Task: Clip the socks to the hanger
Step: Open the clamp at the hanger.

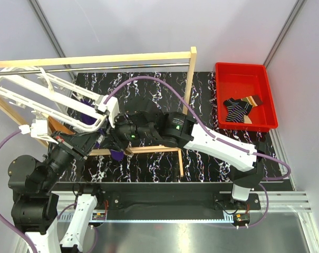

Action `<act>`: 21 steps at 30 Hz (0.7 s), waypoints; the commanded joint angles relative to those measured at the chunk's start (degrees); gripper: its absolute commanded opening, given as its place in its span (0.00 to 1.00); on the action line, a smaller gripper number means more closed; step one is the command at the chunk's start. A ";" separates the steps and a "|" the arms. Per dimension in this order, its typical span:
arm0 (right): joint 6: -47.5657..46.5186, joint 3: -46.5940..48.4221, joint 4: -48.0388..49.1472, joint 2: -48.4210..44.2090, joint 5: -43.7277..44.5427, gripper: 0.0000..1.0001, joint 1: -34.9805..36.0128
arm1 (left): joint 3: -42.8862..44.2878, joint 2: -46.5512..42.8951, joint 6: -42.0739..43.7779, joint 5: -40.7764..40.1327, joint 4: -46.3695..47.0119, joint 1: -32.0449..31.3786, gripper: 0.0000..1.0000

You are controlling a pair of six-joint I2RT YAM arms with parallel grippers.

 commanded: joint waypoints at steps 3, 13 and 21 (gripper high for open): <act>-0.39 -2.13 4.50 -3.72 1.48 0.43 0.27 | -0.83 0.08 -0.73 0.09 0.29 0.27 0.00; -0.57 -20.12 3.71 -19.18 12.19 0.77 0.27 | -0.92 -0.19 -0.29 -0.79 -0.68 0.27 0.00; 4.96 -44.46 2.48 -36.14 34.94 0.79 0.27 | -0.39 -0.36 0.32 -1.05 -1.47 0.10 0.00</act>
